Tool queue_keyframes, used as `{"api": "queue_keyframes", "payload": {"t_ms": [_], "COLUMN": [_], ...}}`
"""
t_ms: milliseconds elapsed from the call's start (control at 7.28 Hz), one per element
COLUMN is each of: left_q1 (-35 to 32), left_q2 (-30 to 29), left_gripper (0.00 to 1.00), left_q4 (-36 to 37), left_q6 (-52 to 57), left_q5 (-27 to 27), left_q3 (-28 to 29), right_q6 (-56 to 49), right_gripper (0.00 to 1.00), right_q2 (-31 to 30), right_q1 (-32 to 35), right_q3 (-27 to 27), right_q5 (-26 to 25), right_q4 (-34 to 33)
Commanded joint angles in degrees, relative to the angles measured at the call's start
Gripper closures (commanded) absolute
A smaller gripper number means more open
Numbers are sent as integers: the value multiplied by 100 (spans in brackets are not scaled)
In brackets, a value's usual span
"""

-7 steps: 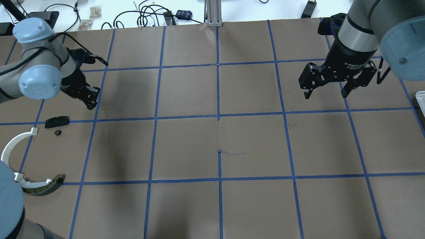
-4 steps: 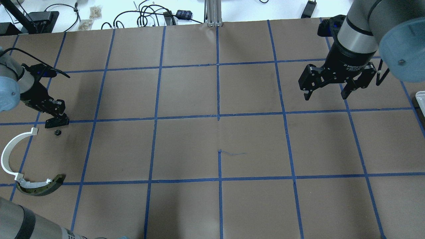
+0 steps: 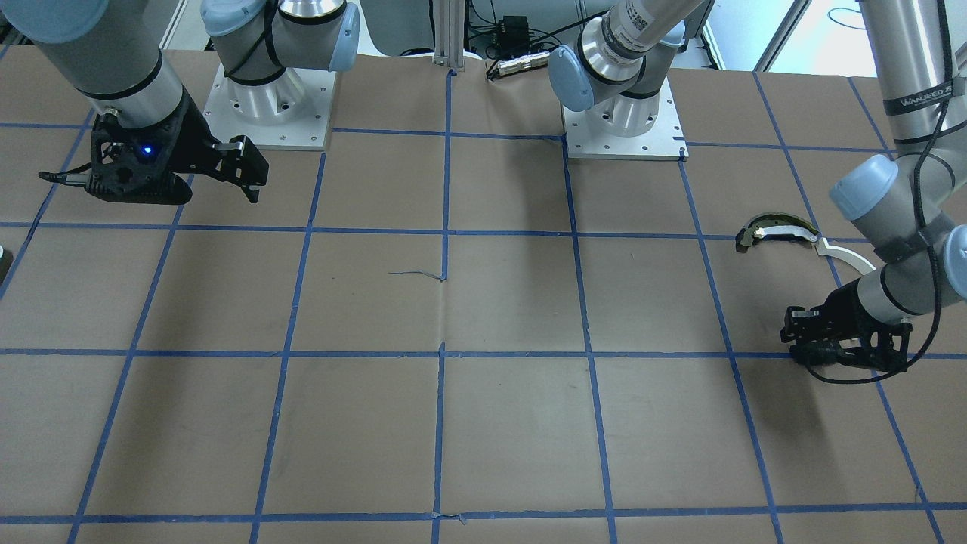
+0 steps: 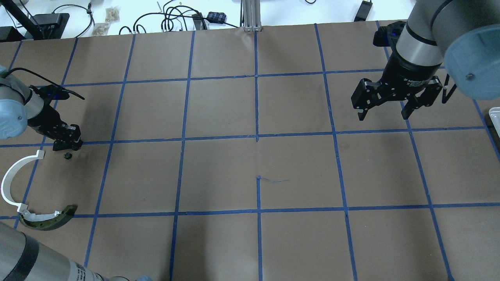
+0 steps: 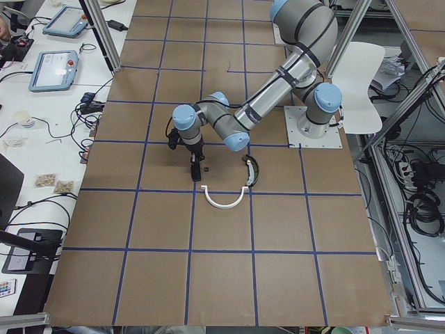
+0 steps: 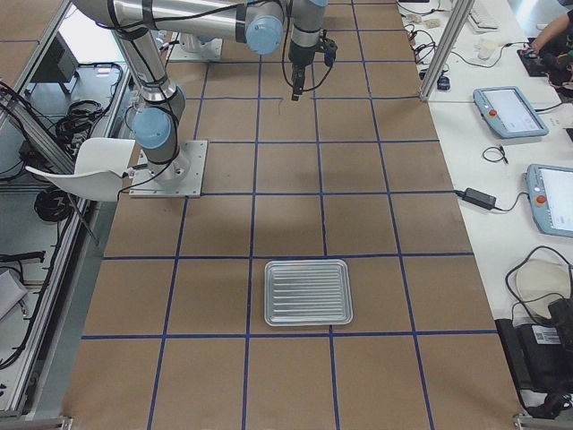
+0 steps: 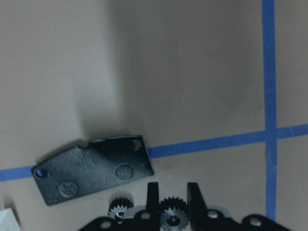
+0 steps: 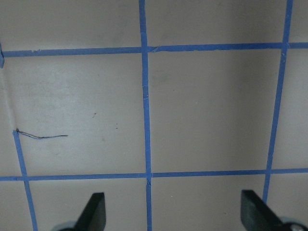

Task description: Place bearing gear from tray to pile

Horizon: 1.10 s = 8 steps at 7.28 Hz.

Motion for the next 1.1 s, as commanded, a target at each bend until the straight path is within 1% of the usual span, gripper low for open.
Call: {"api": "queue_keyframes", "payload": {"t_ms": [0,549,687,824,962], "left_q1": [13,13,13,13,22], "left_q2": [-16,-7,2,-15,-7], "left_gripper": [100,100,100,83,26], "left_q4": [17,17,17,17,17], "left_q6": [23,31,31,40,31], "left_q5": [31,58,179,207,198], "left_q3": [-73,-117,-126,-126,-117], "right_q6": [-62,-62,-62,-62,-53], "right_gripper": [0,0,0,0,0], "right_q2": [5,5,5,5,14], "right_q1": [0,0,0,0,0], "right_q3": [-10,-10,-19,-19,-19], "right_q5": [-21,-29,-21,-4,5], "right_q4": [-23,-67,-76,-76,-76]}}
